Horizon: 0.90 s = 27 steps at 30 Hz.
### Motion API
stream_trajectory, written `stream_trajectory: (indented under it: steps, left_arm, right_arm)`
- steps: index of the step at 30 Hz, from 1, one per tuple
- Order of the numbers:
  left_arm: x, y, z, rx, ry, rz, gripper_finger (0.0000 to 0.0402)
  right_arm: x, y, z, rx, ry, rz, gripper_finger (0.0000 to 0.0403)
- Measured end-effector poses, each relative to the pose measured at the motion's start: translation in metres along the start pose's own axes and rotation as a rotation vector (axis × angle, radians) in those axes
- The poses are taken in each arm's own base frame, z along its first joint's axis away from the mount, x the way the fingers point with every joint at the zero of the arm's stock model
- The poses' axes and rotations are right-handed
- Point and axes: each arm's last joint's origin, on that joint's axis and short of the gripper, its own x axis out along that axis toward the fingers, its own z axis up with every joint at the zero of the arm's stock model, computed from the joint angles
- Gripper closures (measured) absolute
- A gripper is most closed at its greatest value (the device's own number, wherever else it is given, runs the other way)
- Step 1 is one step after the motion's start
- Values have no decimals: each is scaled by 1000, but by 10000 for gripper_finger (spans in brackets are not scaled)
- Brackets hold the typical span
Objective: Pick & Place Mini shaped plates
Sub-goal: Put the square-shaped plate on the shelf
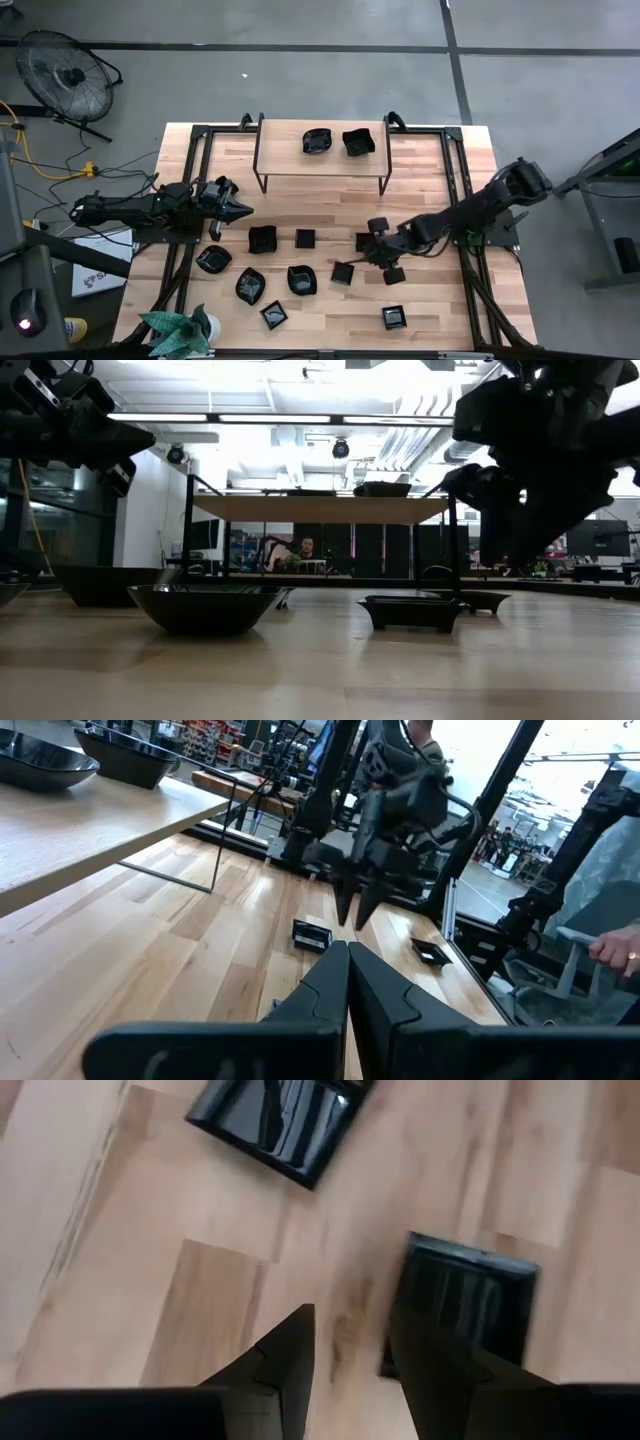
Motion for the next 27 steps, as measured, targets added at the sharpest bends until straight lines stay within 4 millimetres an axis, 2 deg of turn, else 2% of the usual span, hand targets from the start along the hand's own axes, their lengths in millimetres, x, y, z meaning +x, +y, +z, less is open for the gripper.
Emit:
stream_trajectory:
  steps: [4, 11, 21, 27]
  left_arm:
    - [0, 0, 0, 0, 0, 0, 400]
    - [0, 0, 0, 0, 0, 0, 400]
    - [0, 0, 0, 0, 0, 0, 400]
    - [0, 0, 0, 0, 0, 0, 400]
  right_arm:
    - [11, 2, -2, -10, 25, -44, 276]
    - [14, -1, -2, -9, 25, -153, 277]
    - [15, -1, -3, -16, 34, -136, 277]
    - [24, 0, -5, -35, 56, -134, 277]
